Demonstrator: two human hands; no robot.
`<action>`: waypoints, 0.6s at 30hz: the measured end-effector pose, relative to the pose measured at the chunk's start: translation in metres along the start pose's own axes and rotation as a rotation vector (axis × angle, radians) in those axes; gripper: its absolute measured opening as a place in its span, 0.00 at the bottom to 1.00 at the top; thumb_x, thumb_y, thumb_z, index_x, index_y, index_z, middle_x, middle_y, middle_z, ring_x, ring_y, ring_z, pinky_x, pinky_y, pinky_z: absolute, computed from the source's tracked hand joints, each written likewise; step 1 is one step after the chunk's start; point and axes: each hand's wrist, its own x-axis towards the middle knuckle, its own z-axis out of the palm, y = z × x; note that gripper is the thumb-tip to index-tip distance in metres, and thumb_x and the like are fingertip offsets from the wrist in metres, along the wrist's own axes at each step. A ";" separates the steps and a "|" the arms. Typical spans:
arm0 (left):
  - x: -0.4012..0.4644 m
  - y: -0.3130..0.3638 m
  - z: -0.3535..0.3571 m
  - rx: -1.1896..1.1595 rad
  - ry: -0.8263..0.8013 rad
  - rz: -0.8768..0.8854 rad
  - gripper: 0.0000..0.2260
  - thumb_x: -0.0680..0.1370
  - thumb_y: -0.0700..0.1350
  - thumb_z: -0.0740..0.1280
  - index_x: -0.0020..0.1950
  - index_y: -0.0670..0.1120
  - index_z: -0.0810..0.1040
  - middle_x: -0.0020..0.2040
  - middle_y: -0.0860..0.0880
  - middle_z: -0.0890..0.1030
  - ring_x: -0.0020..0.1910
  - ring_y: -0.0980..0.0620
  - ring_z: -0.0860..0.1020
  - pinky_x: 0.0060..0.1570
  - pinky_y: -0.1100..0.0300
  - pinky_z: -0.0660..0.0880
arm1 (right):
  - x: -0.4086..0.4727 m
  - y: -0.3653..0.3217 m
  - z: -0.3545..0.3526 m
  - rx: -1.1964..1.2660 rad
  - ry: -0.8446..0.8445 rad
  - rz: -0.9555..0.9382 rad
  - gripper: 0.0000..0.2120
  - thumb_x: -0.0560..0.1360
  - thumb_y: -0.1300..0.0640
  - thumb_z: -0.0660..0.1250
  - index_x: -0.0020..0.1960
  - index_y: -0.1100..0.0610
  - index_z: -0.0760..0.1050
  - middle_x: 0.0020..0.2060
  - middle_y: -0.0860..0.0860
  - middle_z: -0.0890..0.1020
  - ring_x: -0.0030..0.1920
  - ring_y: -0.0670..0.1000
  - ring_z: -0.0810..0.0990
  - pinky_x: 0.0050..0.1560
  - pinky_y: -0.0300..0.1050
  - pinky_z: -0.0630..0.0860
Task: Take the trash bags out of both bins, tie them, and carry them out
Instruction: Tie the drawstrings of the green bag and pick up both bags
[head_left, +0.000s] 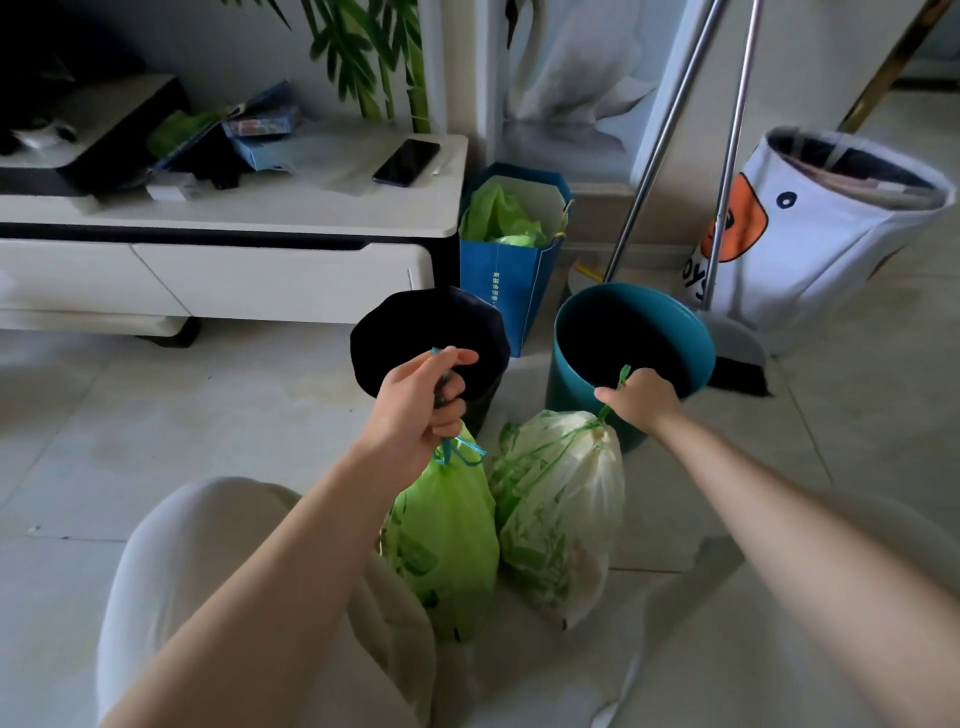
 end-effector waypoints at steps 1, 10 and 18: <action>0.000 0.000 0.000 -0.020 -0.004 -0.001 0.08 0.80 0.43 0.60 0.48 0.42 0.77 0.29 0.51 0.64 0.21 0.57 0.57 0.21 0.65 0.53 | 0.002 -0.001 0.001 0.011 0.016 -0.006 0.18 0.73 0.56 0.65 0.28 0.57 0.63 0.26 0.52 0.69 0.35 0.56 0.72 0.39 0.45 0.64; 0.004 -0.004 0.006 -0.023 0.007 -0.001 0.08 0.80 0.42 0.60 0.47 0.41 0.78 0.28 0.51 0.66 0.22 0.57 0.58 0.22 0.64 0.54 | -0.022 -0.031 0.012 0.041 0.000 -0.448 0.09 0.75 0.54 0.62 0.40 0.58 0.75 0.34 0.51 0.79 0.39 0.49 0.76 0.40 0.44 0.71; -0.003 -0.002 0.014 0.062 -0.014 0.060 0.07 0.78 0.42 0.62 0.46 0.42 0.79 0.29 0.49 0.67 0.23 0.55 0.58 0.24 0.63 0.55 | -0.029 -0.011 0.054 -0.761 0.032 -0.907 0.10 0.62 0.52 0.72 0.35 0.56 0.74 0.34 0.51 0.73 0.41 0.55 0.72 0.37 0.46 0.66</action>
